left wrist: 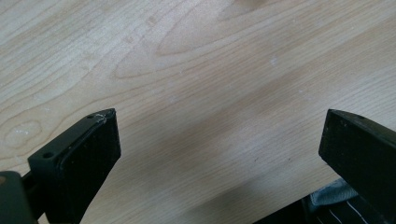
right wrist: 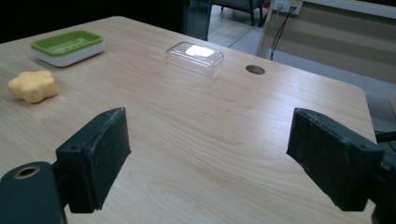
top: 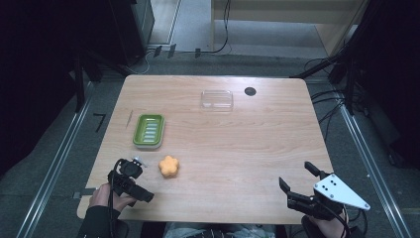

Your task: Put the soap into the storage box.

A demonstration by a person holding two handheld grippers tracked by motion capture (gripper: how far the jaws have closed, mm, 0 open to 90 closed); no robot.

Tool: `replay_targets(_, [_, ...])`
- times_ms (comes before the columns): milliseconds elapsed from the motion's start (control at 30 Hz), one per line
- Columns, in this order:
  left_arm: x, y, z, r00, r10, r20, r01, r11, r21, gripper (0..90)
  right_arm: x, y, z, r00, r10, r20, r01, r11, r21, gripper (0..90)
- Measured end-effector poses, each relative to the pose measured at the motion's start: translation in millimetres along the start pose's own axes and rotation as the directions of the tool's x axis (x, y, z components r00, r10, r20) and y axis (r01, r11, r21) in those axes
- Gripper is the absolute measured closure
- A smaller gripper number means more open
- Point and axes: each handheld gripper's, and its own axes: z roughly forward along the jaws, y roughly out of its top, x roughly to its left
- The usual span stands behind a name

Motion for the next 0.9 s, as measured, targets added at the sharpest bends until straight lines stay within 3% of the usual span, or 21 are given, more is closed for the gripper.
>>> replay_targets(300, [-1.3, 0.1, 0.3, 0.9999, 0.01, 0.01, -0.01, 0.9999, -0.005, 0.0, -0.5, 0.3, 1.8, 1.0, -0.003, -0.008, 0.003, 1.0, 0.002, 13.4])
replay_targets(400, [-0.2, -2.0, -0.3, 0.9999, 0.011, 0.012, -0.011, 0.9999, -0.011, 0.0, 1.7, 1.7, 4.6, 0.9992, -0.025, -0.031, 0.026, 1.0, 0.017, 13.4])
replay_targets(900, [-3.7, -0.2, -3.1, 0.999, 0.015, 0.042, -0.013, 0.9986, -0.052, 0.0, 0.2, 3.1, 10.3, 0.9991, -0.02, -0.037, 0.022, 0.999, 0.039, 13.4])
